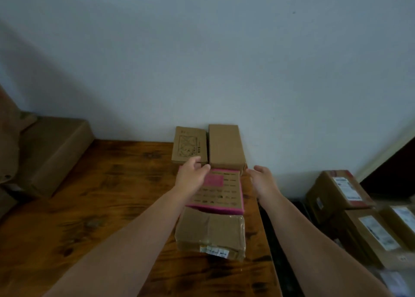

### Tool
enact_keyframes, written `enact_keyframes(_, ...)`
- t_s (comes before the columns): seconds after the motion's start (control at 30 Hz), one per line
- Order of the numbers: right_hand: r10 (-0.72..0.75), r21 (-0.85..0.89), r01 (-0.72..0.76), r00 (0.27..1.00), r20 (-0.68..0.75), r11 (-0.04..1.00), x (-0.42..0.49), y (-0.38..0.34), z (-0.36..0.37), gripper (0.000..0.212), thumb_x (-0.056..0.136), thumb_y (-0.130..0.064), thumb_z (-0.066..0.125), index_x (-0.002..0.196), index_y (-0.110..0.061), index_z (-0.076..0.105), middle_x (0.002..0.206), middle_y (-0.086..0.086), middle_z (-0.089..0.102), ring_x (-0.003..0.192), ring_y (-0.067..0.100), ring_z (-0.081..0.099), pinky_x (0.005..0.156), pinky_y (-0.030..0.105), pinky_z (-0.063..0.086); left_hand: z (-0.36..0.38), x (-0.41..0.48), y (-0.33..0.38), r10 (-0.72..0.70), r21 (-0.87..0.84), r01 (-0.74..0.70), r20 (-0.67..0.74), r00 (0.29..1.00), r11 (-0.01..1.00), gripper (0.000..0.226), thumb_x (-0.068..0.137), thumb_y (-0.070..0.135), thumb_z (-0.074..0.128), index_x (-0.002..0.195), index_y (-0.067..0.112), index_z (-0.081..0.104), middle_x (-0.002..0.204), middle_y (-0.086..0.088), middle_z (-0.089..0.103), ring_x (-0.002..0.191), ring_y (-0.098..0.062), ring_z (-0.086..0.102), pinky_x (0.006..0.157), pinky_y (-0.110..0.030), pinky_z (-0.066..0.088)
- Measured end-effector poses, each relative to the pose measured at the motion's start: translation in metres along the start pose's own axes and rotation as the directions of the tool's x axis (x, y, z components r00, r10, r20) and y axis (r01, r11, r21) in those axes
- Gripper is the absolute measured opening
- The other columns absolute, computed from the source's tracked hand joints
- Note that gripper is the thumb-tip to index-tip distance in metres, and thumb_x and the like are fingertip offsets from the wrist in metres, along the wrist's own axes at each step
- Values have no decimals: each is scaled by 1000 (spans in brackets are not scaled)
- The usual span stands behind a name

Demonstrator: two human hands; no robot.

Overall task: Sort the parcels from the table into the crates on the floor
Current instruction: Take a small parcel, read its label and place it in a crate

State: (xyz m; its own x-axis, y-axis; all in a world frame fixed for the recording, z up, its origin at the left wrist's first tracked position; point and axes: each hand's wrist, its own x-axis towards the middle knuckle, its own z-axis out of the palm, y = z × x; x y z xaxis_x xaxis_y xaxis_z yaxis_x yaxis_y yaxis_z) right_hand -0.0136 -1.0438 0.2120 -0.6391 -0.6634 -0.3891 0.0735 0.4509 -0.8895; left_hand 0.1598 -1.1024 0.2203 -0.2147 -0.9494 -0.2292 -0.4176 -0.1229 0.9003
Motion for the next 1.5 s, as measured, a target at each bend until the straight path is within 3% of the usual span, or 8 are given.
enact_keyframes(0.1,10,10,-10,1000,-2,1000,28,-3,6,54,90,-23,61,139,-14,40,100,1,58,78,11,54,68,29,45,9,31,6,-22,19,23,-13,1000,1000,50,93,35,55,139,21,41,136,-1,51,123,-20,48,92,-31,38)
enact_keyframes(0.27,45,-26,-45,999,15,999,73,-4,11,54,92,-24,57,142,-17,37,129,7,53,92,15,47,73,30,42,33,80,10,-100,26,99,50,994,995,58,93,35,54,144,16,33,146,-6,41,131,-24,41,101,-36,35)
enact_keyframes(0.37,63,-53,-59,995,78,997,91,-1,14,51,94,-25,56,141,-16,36,105,-2,54,82,10,49,64,27,41,47,97,6,-176,50,174,51,983,984,65,93,37,55,146,11,29,149,-9,36,135,-27,36,108,-40,31)
enact_keyframes(0.67,60,-11,-59,981,186,998,101,0,26,43,94,-26,57,133,-14,45,118,5,59,109,26,56,97,49,47,62,105,12,-117,165,98,107,987,981,53,93,25,57,141,12,39,143,-5,44,129,-23,41,96,-30,34)
enact_keyframes(0.9,-76,103,67,993,88,992,81,-15,4,43,91,-28,60,131,-17,50,115,2,62,107,23,59,97,48,48,56,82,35,56,-84,-41,189,980,996,51,89,21,62,136,22,41,122,8,52,101,-8,49,77,-20,39)
enact_keyframes(1.0,-146,150,138,989,37,979,62,-25,-8,44,89,-29,63,130,-18,50,115,2,63,104,22,61,91,45,52,48,65,44,133,-203,-87,225,965,975,62,85,12,67,139,22,40,123,7,54,109,-12,53,94,-33,47)
enact_keyframes(1.2,-269,180,263,963,10,948,2,-51,-16,42,85,-55,58,120,-37,43,99,-20,58,83,-3,57,45,8,44,18,23,51,278,-340,-213,155,948,916,66,86,13,66,140,36,36,109,18,53,100,-3,54,79,-24,51)
enact_keyframes(1.5,-521,229,497,852,57,837,-78,-49,-7,53,81,-32,71,129,-39,49,111,-17,65,91,-3,65,62,13,52,-34,-40,55,327,-452,-281,27,944,847,44,88,34,62,128,22,51,109,9,60,98,-10,60,57,-12,50)
